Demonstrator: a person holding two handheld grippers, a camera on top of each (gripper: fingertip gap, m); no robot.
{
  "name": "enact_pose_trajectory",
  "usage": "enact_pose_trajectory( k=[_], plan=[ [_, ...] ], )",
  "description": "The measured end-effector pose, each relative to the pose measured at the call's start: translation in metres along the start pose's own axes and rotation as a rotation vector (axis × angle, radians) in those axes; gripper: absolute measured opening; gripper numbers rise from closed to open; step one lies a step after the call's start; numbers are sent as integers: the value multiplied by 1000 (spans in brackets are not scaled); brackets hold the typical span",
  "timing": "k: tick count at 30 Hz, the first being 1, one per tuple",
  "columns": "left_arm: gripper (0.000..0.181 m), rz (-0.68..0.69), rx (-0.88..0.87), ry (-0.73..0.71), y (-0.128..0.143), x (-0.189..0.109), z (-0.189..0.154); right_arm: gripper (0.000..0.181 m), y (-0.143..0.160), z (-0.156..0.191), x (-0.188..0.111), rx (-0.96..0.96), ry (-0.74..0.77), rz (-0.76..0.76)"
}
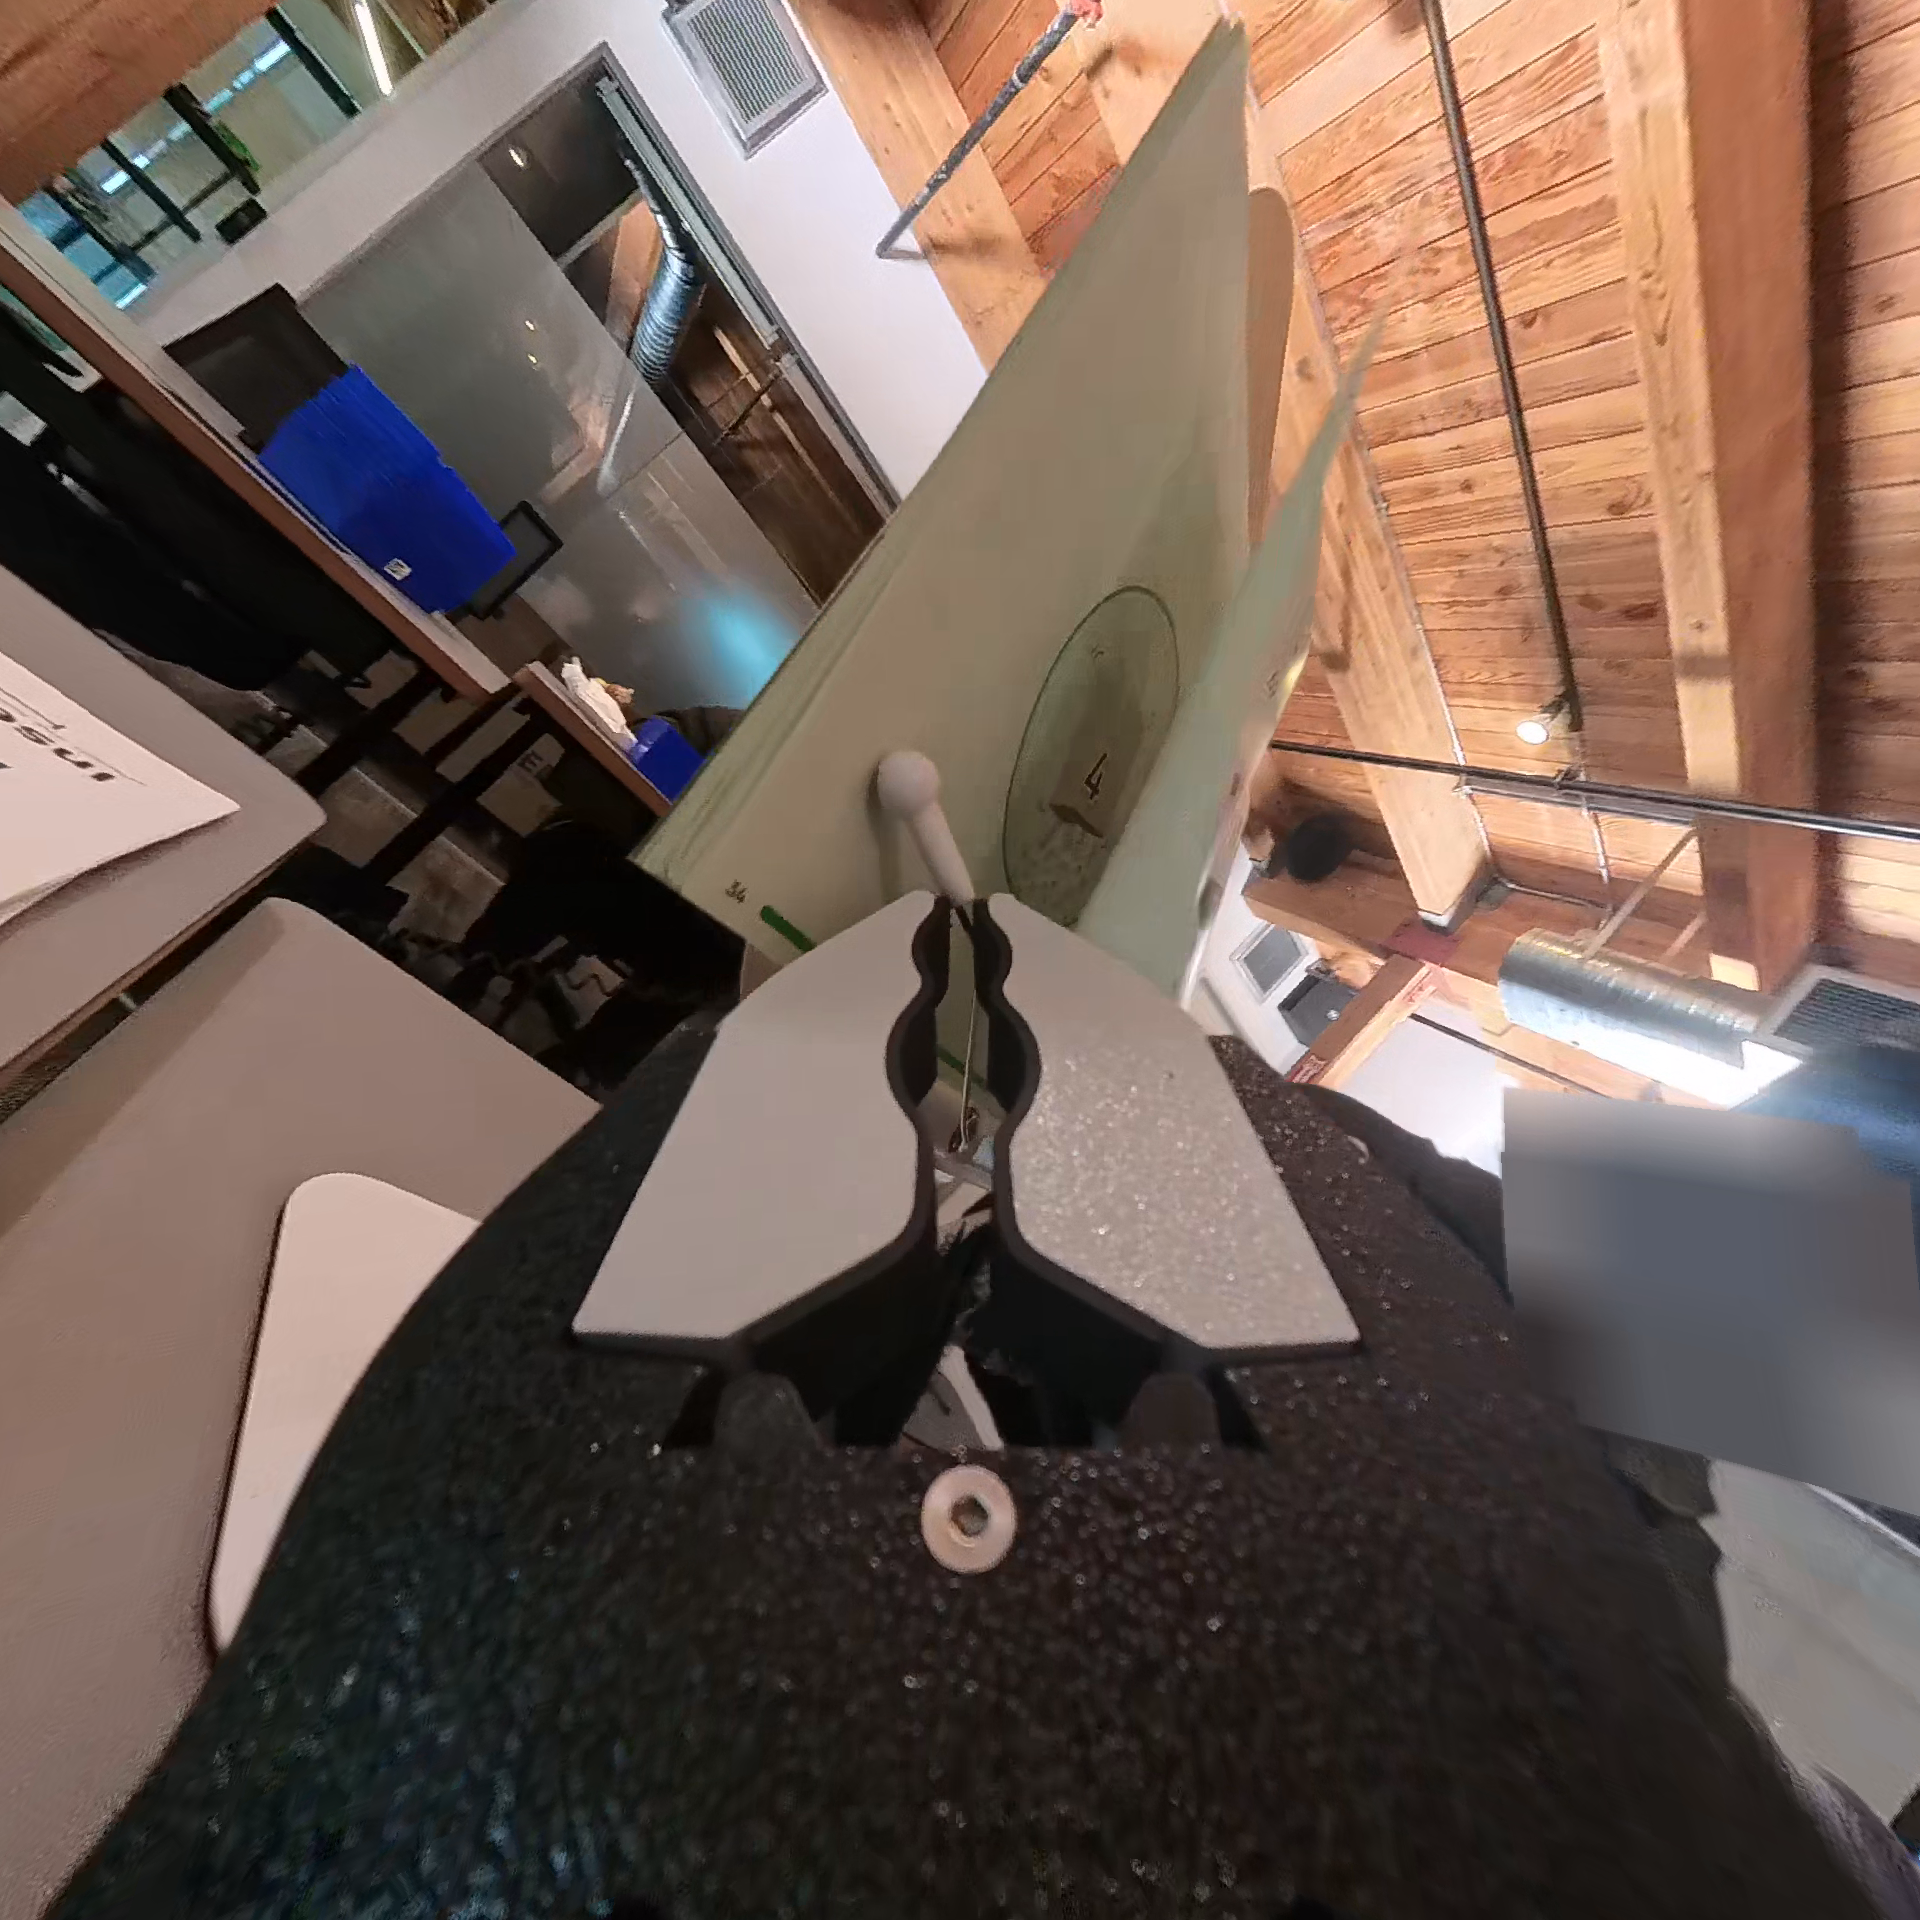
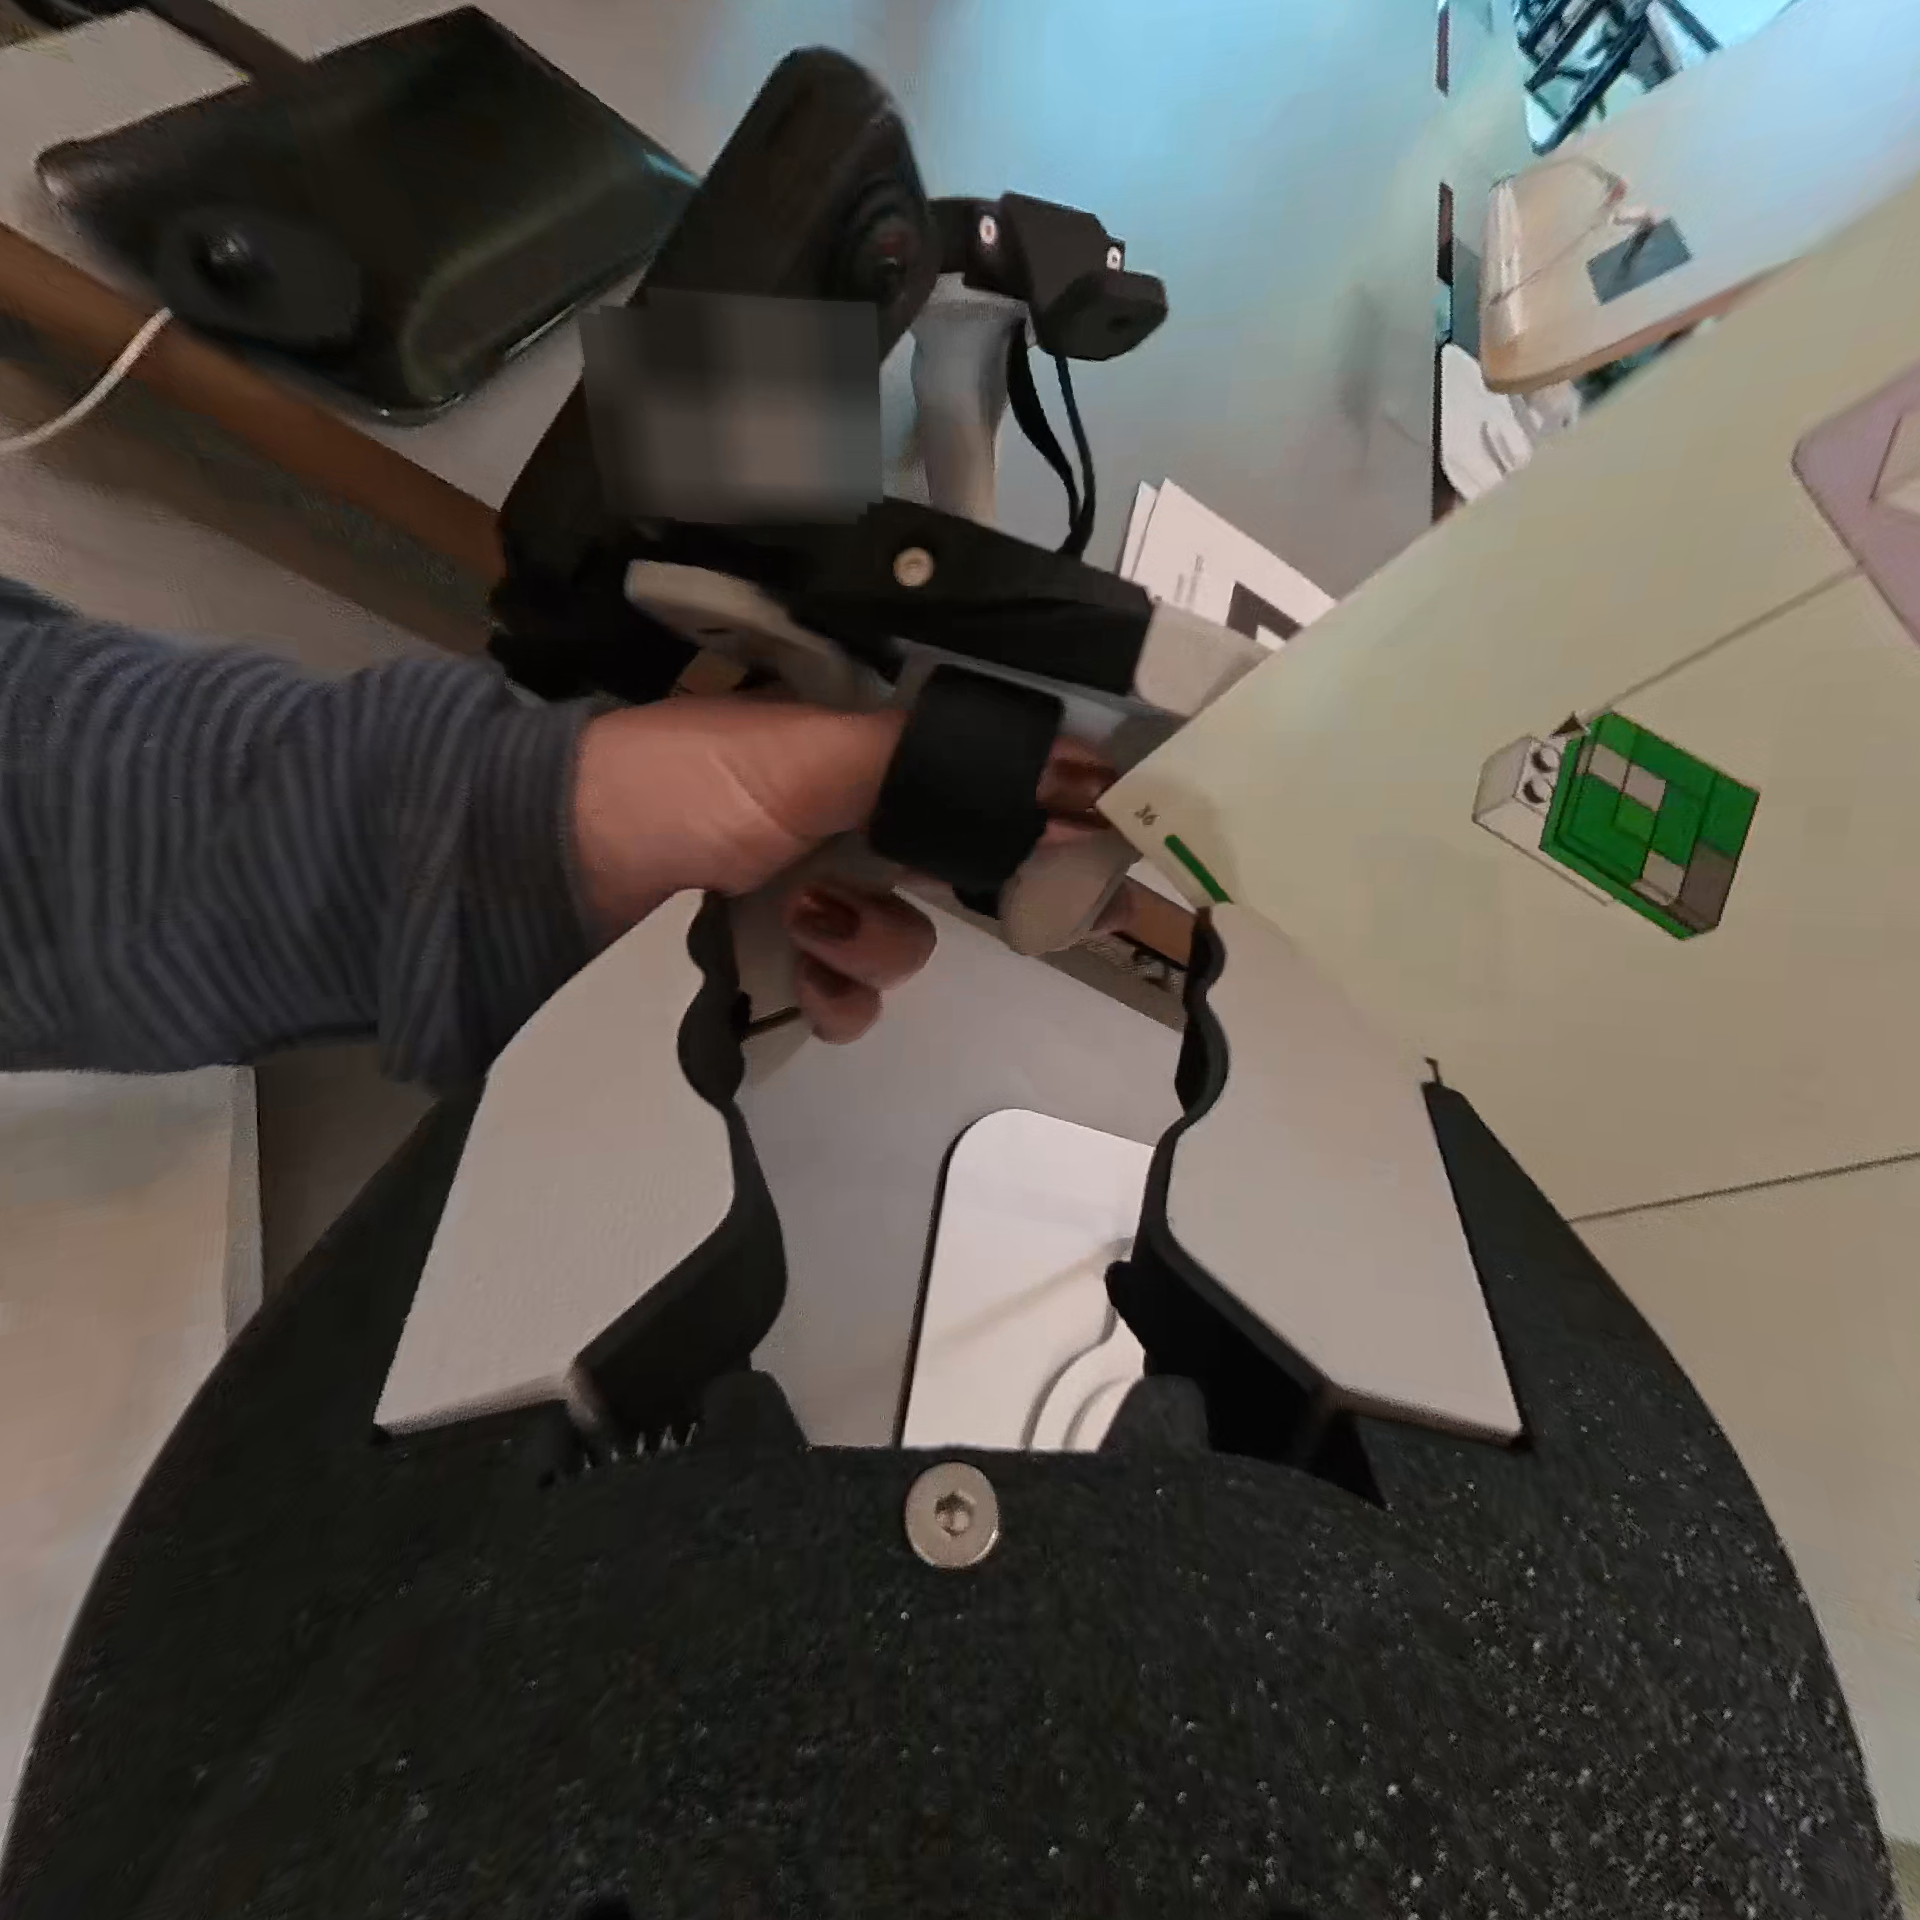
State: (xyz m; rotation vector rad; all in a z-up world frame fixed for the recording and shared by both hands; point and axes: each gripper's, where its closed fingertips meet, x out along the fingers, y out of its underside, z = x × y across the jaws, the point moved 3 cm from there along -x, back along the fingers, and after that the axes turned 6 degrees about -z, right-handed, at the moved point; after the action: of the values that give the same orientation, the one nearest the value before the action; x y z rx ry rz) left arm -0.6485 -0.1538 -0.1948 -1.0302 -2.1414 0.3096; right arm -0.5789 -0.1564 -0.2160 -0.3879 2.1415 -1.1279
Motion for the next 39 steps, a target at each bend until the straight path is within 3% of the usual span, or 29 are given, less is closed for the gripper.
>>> enact_pose_trajectory(
  k=[2, 9, 16, 23, 29, 32, 35, 39],
  plan=[
    [4, 6, -6, 17, 0, -1, 1, 93, 1, -6, 5, 27, -7, 10],
    [3, -12, -65, 76, 0, -4, 4, 94, -19, -22, 3, 132, -32, -135],
    [3, -71, -118, 200, 2, -10, 2, 116, -27, -33, 16, 226, -45, -159],
    [2, -132, -187, 311, 5, -16, 5, 123, -33, -28, 26, 221, -35, -134],
    [3, -142, -138, 312, 7, -18, 5, 125, -39, -25, 26, 296, -65, -65],
    [3, -146, -167, 302, 8, -19, 8, 115, -52, -16, 26, 313, -146, -100],
    [3, -151, -158, 308, 10, -20, 5, 113, -56, -21, 31, 414, -189, -112],
    [2, -159, -149, 327, 10, -21, 4, 123, -65, -23, 39, 505, -207, -128]
  ],
)
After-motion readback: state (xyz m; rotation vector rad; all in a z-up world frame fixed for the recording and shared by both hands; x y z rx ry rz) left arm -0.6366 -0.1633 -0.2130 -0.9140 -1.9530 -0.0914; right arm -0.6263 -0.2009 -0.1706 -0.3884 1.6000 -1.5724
